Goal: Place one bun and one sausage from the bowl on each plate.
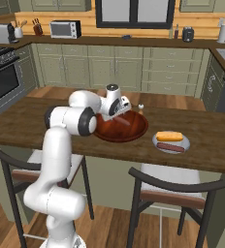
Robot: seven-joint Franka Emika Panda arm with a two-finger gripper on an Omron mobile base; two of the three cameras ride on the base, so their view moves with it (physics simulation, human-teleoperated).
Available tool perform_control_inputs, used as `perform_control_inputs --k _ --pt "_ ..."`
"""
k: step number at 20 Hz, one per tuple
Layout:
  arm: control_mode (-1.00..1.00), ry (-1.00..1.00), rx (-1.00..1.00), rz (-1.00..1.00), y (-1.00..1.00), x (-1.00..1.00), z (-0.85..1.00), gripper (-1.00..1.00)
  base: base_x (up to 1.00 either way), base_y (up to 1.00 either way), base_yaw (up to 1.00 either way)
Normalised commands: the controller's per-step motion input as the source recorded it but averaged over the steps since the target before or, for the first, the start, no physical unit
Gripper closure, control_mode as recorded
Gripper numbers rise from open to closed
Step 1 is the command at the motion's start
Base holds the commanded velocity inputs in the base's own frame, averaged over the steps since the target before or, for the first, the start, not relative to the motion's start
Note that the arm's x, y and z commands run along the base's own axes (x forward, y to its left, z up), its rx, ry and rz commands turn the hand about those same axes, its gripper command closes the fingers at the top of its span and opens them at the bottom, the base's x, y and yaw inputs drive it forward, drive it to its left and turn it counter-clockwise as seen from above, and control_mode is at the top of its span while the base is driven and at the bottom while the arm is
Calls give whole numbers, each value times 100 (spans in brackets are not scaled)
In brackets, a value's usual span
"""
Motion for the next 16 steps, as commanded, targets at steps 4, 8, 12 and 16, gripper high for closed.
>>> perform_control_inputs --k 4,8,12,16 --pt "-100 0 0 1 0 22 -12 -100 0 0 0" --pt "-100 0 0 1 -3 19 -22 -100 0 0 0" --pt "-100 0 0 2 -2 16 -19 -100 0 0 0" --pt "-100 0 0 2 0 13 -12 -100 0 0 0"
